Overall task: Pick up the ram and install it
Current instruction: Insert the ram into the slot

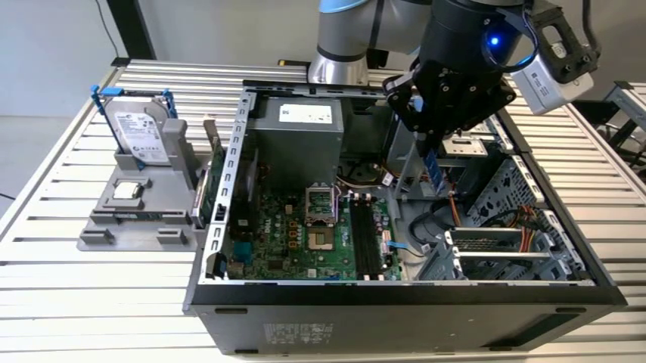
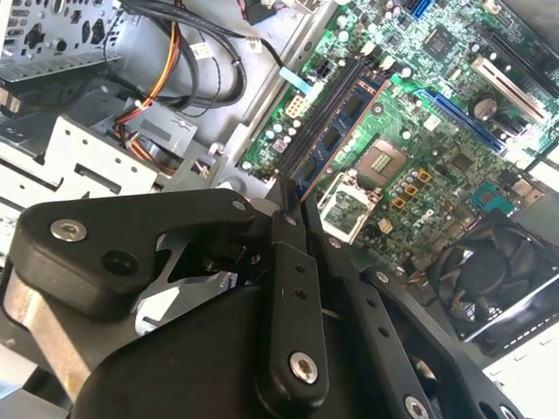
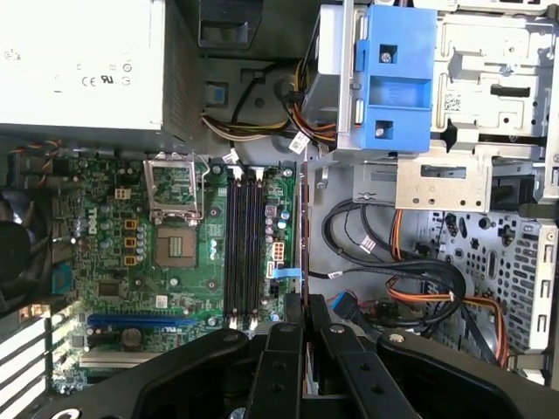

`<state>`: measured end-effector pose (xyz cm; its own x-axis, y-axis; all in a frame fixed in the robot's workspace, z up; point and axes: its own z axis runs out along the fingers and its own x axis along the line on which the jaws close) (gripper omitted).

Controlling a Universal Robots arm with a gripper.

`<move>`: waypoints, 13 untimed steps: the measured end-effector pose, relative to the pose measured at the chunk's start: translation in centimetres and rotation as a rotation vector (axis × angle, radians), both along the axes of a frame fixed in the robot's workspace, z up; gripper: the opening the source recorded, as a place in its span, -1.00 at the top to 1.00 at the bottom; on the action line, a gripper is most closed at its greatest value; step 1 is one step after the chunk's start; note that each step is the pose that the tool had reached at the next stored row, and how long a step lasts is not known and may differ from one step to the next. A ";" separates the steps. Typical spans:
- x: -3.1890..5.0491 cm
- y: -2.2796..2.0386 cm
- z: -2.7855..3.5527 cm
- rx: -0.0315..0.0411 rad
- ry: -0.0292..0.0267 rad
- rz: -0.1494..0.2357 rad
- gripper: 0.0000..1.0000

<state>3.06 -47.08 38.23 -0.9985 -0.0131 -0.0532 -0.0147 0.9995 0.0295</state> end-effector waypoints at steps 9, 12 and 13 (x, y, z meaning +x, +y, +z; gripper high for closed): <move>-0.09 0.00 -1.22 -0.0026 0.0002 -0.036 1.00; -0.12 0.00 -1.45 -0.0042 0.0083 -0.047 1.00; -0.13 0.00 -1.49 -0.0049 0.0138 -0.051 1.00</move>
